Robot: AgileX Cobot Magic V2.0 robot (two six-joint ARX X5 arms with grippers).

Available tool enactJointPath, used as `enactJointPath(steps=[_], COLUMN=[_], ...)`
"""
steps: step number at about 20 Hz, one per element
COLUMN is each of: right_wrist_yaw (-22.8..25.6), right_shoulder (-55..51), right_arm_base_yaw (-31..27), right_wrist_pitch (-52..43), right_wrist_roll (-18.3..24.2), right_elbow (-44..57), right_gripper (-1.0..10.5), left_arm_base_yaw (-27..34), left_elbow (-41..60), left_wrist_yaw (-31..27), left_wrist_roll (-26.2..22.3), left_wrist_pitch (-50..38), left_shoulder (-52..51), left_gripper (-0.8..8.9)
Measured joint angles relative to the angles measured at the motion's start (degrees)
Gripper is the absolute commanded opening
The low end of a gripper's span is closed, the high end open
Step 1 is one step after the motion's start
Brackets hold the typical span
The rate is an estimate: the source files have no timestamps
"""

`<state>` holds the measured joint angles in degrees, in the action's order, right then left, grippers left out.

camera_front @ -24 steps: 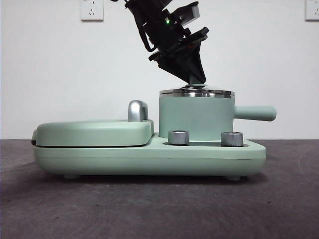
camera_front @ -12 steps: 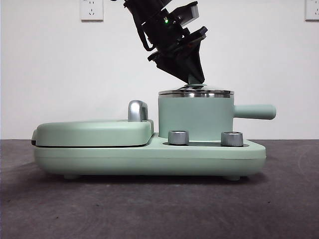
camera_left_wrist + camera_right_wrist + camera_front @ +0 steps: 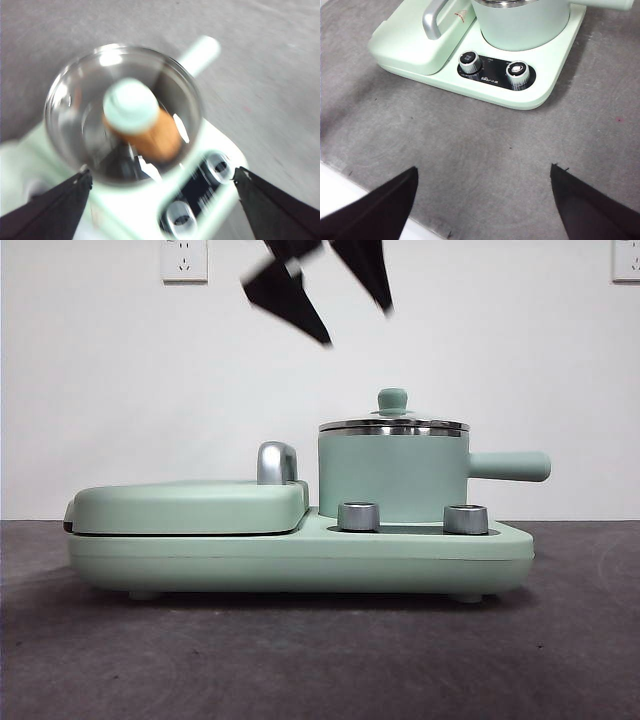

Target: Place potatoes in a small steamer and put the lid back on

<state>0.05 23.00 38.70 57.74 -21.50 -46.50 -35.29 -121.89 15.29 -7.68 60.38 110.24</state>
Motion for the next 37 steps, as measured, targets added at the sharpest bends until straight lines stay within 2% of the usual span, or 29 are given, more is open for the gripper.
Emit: enactJointPath(steps=[3, 5, 11, 17, 20, 23, 27, 32, 34, 35, 36, 37], right_wrist_yaw=[-0.02, 0.0, -0.02, -1.92, -5.29, -8.31, -10.6, -10.6, -10.6, -10.6, -10.62, -10.64], right_shoulder=[0.0, 0.0, 0.0, 0.0, 0.0, 0.04, 0.63, 0.94, 0.94, 0.94, 0.94, 0.94], right_arm_base_yaw=[0.0, 0.0, 0.0, 0.0, 0.0, 0.0, 0.0, 0.02, 0.02, 0.02, 0.02, 0.02], right_wrist_pitch=[0.0, -0.02, -1.81, -6.01, -8.72, -11.34, -13.49, -13.7, -13.73, -13.73, -13.73, -13.73], right_wrist_roll=[0.0, 0.0, 0.02, 0.79, 3.1, 5.01, 6.38, 6.69, 6.69, 6.69, 6.69, 6.69], right_elbow=[0.0, 0.0, 0.0, 0.0, 0.0, 0.0, 0.0, 0.0, 0.0, 0.0, 0.0, 0.0], right_gripper=[4.2, 4.2, 4.2, 4.2, 4.2, 4.2, 4.2, 4.2, 4.2, 4.2, 3.6, 2.2], left_arm_base_yaw=[0.02, 0.11, 0.13, 0.13, 0.13, 0.13, 0.13, 0.13, 0.13, 0.13, 0.13, 0.13], left_elbow=[0.0, 0.33, 11.54, 30.16, 39.28, 47.36, 57.9, 68.02, 69.75, 69.99, 69.99, 69.99], left_wrist_yaw=[0.11, 2.89, 5.97, 7.74, 8.94, 9.01, 9.07, 8.94, 8.31, 7.63, 7.28, 7.23], left_wrist_roll=[0.59, 1.73, 2.84, 2.82, 3.1, 5.62, 11.69, 18.82, 20.28, 20.7, 20.79, 20.79], left_wrist_pitch=[8.61, 11.56, 10.64, 9.81, 5.57, -1.31, -12.57, -19.02, -18.62, -18.32, -18.32, -18.43], left_shoulder=[-4.5, -7.61, -25.75, -39.93, -46.8, -54.58, -63.49, -70.4, -71.63, -71.95, -72.06, -72.17], left_gripper=[4.69, 4.68, 4.68, 4.68, 4.68, 4.68, 4.65, 4.53, 3.6, 2.2, 0.06, 0.28])
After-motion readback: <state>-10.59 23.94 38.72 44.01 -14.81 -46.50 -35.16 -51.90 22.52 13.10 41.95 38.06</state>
